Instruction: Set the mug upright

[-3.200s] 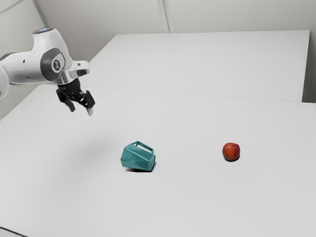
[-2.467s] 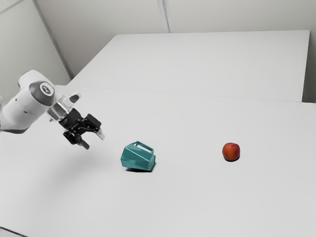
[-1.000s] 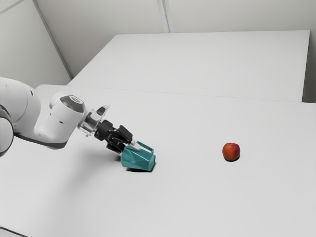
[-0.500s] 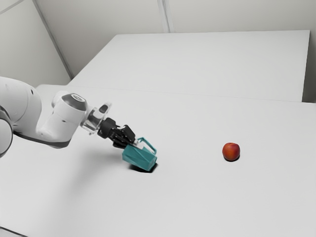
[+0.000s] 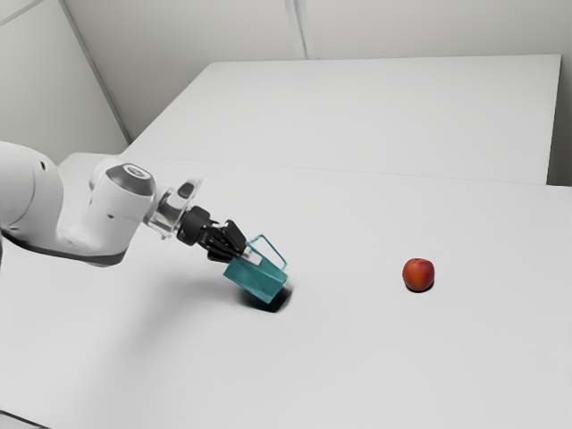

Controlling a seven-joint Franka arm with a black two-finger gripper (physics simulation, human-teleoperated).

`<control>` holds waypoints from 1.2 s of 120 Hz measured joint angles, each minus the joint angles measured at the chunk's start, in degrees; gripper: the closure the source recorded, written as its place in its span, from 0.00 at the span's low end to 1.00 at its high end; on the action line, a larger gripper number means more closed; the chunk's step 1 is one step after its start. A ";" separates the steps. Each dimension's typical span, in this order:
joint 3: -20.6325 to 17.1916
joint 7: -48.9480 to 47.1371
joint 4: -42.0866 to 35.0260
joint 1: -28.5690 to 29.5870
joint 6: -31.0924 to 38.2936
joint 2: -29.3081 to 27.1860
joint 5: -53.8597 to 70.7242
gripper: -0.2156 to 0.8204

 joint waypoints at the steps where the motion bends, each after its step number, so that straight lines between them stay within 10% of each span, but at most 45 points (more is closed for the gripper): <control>1: 0.00 -0.03 -0.02 -0.01 0.03 -0.10 0.09 0.96; 144: -0.02 -12.75 0.38 -5.05 19.48 -7.20 48.20 0.97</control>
